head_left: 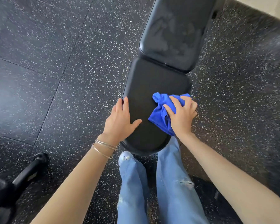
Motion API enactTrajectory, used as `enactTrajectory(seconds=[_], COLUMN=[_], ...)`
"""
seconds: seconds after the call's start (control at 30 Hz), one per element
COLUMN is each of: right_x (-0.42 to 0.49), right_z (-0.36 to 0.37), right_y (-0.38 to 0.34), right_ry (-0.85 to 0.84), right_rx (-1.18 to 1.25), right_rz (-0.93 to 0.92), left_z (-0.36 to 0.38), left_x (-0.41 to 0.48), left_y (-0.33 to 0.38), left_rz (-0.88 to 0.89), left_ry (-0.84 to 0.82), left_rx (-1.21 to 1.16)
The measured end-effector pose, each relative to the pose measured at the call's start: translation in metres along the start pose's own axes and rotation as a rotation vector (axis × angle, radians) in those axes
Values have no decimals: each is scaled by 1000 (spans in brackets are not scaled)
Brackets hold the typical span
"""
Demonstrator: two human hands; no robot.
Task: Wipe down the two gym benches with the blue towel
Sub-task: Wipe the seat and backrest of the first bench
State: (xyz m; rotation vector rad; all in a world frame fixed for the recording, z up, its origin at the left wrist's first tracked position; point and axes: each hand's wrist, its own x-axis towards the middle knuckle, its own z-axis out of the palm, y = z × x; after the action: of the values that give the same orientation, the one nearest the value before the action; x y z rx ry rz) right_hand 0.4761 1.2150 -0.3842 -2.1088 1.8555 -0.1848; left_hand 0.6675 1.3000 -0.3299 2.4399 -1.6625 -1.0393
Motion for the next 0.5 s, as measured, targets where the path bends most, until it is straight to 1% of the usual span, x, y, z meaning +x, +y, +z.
enactTrajectory(seconds=[0.17,0.27,0.3,0.37,0.43,0.5], right_x=[91,140,146,140,116,96], right_z=[0,-5,-6,-6,-7,-12], right_y=[8,7,6,5,13,27], right_ry=[-42,-143,-163,-143,-93,-122], right_rx=[-72,-66,-51,-70,-111,-115], right_rz=[6,41,67,72,-14,-148], left_z=[-2,-2,-1,-1,-1,-3], left_x=[20,33,37,45,54,64], left_y=[12,24,28,35,42,50], left_rz=[-66,-126,-146,-190,-233,-274], left_ry=[-2,14,19,22,26,41], left_rx=[42,29,27,27,28,37])
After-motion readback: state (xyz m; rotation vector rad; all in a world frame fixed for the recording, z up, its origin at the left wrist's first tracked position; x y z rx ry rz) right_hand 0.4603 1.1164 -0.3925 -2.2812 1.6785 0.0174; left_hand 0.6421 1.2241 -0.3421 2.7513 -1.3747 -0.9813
